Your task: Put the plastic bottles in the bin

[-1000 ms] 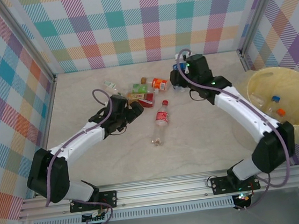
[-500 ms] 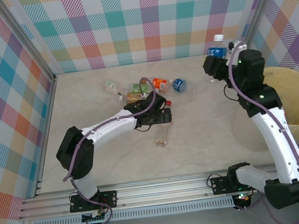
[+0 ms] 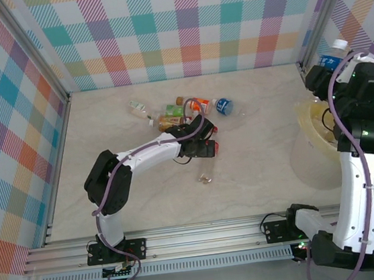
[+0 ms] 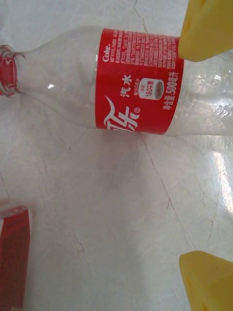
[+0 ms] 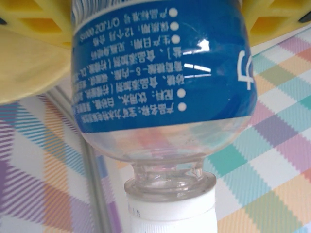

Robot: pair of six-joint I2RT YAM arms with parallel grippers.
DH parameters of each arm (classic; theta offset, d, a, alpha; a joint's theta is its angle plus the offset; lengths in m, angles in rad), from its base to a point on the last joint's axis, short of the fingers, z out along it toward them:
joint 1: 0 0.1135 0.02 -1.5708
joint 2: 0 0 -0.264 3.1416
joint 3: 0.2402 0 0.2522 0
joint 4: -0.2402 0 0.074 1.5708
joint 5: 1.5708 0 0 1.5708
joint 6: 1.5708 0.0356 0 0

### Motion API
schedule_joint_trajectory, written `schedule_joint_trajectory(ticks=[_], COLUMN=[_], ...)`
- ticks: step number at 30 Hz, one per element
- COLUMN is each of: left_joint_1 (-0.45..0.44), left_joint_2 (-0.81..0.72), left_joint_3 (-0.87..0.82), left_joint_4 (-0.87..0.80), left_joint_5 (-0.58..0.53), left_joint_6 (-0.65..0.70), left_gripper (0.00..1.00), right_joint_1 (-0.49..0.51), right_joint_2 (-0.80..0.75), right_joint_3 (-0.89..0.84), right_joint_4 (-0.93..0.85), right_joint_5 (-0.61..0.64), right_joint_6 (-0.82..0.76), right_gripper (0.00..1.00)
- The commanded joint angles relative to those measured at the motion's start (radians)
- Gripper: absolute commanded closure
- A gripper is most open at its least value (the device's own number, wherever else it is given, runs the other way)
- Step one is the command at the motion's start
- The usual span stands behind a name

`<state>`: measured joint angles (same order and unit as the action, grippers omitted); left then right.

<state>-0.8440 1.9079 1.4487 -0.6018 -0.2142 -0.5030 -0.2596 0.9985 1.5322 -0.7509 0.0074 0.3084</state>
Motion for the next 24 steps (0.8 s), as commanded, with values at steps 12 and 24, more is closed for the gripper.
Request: schedule_joint_trajectory(ticks=[12,24], left_joint_1=[0.000,0.025], left_joint_2=[0.083,0.067], left_joint_3=[0.075,0.057], left_joint_4=[-0.110,-0.119], left_joint_5=[-0.047,-0.073], left_joint_6=[-0.014,-0.055], left_gripper=[0.00,0.00], right_joint_1=[-0.294,-0.294], right_joint_2=[0.063,0.061], right_joint_3=[-0.015,-0.098], right_joint_4=[-0.190,-0.191], right_joint_5=[0.168,0.199], right_joint_6=[-0.114,-0.130], right_gripper=[0.49,0.46])
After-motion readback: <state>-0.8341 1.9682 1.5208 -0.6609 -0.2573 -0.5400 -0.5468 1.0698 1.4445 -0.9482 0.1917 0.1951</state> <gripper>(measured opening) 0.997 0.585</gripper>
